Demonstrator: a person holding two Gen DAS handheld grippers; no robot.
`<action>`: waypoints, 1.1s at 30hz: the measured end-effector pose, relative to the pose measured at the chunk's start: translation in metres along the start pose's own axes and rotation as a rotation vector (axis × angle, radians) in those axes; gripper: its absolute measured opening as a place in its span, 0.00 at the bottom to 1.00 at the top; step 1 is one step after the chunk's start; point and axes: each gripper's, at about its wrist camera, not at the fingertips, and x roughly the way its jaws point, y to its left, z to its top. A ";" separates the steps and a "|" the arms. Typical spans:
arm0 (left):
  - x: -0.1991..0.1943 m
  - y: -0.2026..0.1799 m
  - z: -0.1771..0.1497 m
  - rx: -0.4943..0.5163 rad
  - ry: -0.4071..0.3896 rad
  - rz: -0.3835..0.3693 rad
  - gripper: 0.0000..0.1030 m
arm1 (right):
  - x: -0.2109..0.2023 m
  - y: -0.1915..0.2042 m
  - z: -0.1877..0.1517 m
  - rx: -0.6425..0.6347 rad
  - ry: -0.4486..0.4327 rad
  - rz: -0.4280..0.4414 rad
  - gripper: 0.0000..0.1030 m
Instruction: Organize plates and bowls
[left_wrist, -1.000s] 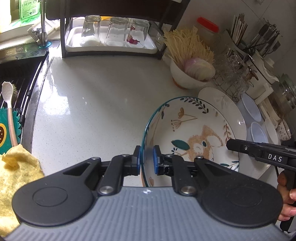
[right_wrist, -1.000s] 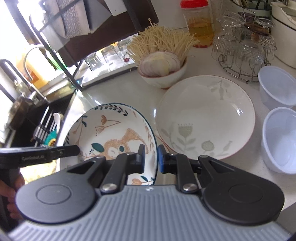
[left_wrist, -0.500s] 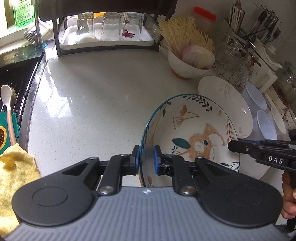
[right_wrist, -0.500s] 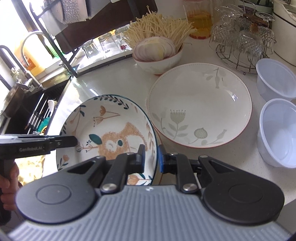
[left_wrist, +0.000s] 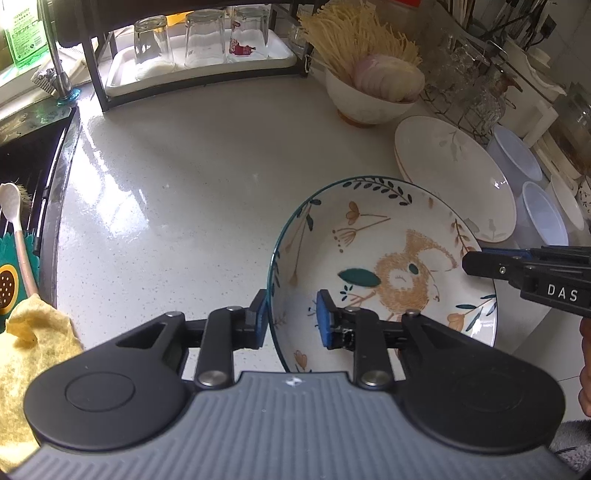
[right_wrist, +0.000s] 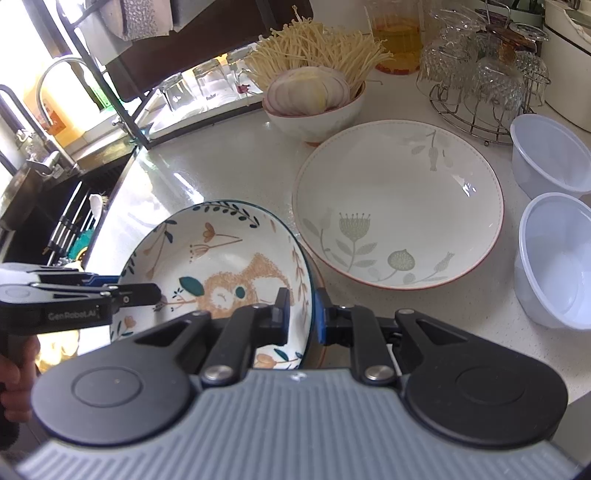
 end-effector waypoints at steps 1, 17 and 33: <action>0.000 -0.001 0.000 0.004 0.004 -0.008 0.40 | 0.000 0.001 0.000 -0.003 0.001 -0.003 0.17; -0.007 -0.006 0.005 -0.037 0.023 -0.024 0.71 | 0.001 0.004 0.001 -0.045 0.016 -0.017 0.15; -0.023 0.015 -0.010 -0.176 -0.049 0.015 0.24 | -0.003 0.000 0.001 -0.031 0.043 0.020 0.16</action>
